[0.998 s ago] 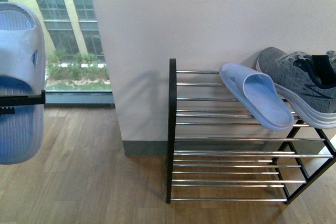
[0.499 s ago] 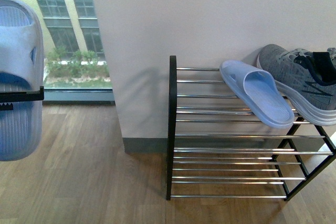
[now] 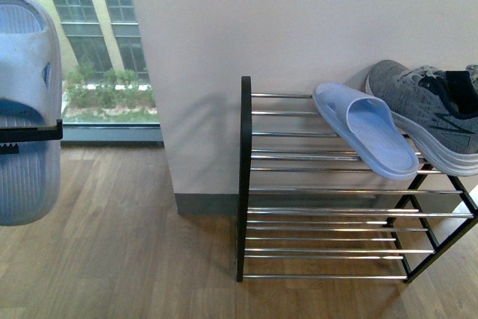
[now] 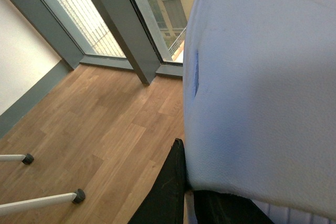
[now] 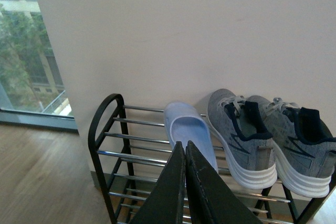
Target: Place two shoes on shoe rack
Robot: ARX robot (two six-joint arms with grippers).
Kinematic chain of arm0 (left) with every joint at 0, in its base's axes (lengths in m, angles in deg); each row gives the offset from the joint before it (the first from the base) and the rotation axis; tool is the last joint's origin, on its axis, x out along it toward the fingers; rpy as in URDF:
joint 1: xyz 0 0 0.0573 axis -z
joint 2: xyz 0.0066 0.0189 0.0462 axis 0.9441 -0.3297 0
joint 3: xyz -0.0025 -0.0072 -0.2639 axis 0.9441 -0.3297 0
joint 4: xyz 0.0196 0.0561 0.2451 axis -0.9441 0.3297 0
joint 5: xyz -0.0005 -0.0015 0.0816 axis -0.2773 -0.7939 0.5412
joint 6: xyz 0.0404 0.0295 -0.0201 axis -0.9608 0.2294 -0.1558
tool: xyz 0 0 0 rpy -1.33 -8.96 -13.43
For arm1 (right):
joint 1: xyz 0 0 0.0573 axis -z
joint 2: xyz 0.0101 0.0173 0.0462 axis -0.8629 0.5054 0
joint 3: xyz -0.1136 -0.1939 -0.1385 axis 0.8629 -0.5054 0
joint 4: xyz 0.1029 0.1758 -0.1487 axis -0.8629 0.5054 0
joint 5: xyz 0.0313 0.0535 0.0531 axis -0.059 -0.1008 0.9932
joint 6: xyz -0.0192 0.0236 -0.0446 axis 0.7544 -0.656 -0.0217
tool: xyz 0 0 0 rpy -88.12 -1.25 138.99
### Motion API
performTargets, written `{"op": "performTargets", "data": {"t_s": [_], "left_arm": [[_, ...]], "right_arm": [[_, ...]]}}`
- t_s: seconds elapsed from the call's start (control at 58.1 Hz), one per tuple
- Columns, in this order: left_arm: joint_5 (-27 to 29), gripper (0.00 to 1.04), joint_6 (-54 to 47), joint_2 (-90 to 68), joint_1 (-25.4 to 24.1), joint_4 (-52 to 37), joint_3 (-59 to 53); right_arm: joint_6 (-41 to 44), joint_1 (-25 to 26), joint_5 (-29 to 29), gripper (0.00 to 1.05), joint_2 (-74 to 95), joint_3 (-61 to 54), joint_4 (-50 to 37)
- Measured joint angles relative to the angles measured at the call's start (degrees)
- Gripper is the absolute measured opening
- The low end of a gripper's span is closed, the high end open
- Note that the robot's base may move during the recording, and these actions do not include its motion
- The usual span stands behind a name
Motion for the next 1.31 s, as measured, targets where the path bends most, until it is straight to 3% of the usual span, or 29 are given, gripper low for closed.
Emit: {"op": "performTargets", "data": {"t_s": [0.757,0.861,1.102,1.308], "left_arm": [[0.0,0.02,0.0,0.0,0.0,0.0,0.0],[0.0,0.02,0.0,0.0,0.0,0.0,0.0],[0.0,0.02,0.0,0.0,0.0,0.0,0.0],[0.0,0.02,0.0,0.0,0.1,0.0,0.0]], "right_arm": [[0.0,0.0,0.0,0.02,-16.6,0.0,16.3],[0.0,0.0,0.0,0.02,-24.7,0.0,25.7],[0.0,0.0,0.0,0.02,-26.4,0.0,26.3],[0.0,0.0,0.0,0.35,-26.4,0.0,26.3]]}}
